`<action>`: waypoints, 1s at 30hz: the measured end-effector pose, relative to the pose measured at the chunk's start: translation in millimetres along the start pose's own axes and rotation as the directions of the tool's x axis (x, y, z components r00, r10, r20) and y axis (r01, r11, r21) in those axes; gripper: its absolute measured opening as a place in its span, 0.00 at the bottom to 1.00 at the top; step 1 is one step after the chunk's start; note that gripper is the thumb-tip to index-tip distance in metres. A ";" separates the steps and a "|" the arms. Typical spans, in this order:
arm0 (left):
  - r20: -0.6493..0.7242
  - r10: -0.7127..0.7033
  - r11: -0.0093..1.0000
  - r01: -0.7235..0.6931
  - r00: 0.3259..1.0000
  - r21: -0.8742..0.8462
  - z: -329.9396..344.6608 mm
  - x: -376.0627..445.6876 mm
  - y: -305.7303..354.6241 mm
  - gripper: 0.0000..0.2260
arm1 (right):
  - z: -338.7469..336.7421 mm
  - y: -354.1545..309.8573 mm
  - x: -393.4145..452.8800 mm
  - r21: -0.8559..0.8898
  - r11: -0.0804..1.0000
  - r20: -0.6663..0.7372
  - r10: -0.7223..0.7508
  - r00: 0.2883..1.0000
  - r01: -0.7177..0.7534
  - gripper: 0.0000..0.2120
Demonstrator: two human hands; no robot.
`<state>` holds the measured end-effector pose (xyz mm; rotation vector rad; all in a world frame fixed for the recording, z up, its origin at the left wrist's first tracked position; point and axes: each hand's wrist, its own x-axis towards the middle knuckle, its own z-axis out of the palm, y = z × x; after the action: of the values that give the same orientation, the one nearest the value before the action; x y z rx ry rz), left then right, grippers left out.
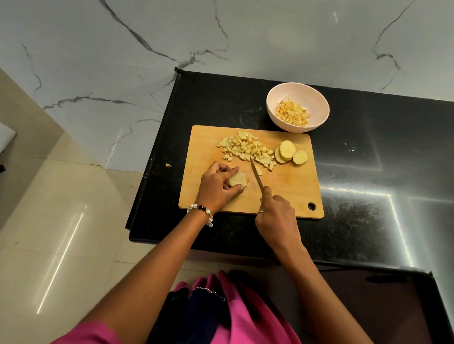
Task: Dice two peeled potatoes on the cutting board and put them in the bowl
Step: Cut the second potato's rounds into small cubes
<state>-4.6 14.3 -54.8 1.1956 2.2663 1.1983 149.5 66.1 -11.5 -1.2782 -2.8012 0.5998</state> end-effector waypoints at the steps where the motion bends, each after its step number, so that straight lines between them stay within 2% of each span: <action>1: -0.001 -0.005 1.000 0.005 1.000 0.002 -0.5 -0.4 -0.4 0.22 | 1.6 -1.9 -3.1 0.022 1.000 0.001 -0.018 1.000 0.018 0.25; 6: -0.006 -0.012 1.000 0.012 1.000 0.007 -0.3 -0.6 0.3 0.20 | 12.1 -10.8 -8.2 0.062 0.997 0.043 -0.050 0.998 0.047 0.24; 12: -0.001 -0.009 1.000 0.009 1.000 0.006 1.9 0.4 -0.9 0.19 | 17.2 -24.6 -7.4 -0.068 0.998 0.046 -0.011 0.999 0.014 0.27; 17: -0.008 -0.023 1.000 0.023 1.000 -0.003 3.9 -0.5 -1.5 0.19 | 23.8 -24.5 -19.3 -0.129 0.991 0.033 -0.035 0.999 0.039 0.27; 21: -0.018 -0.012 1.000 0.012 1.000 0.009 2.9 -0.7 -0.3 0.19 | 20.2 -13.9 -34.5 -0.118 0.993 0.015 -0.023 1.000 0.025 0.26; 26: -0.037 0.012 1.000 -0.013 0.999 -0.009 2.1 -3.0 -2.7 0.20 | 7.4 -7.1 -0.1 -0.118 0.993 0.011 0.012 1.000 -0.011 0.26; 30: -0.069 -0.001 0.998 -0.004 0.998 -0.069 0.6 -4.1 -2.6 0.22 | 1.4 -2.4 4.4 -0.050 0.999 -0.012 0.010 1.000 -0.011 0.25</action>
<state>-3.3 10.7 -57.7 1.1479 2.2528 1.3269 144.6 67.4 -12.7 -1.3015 -2.8190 0.5244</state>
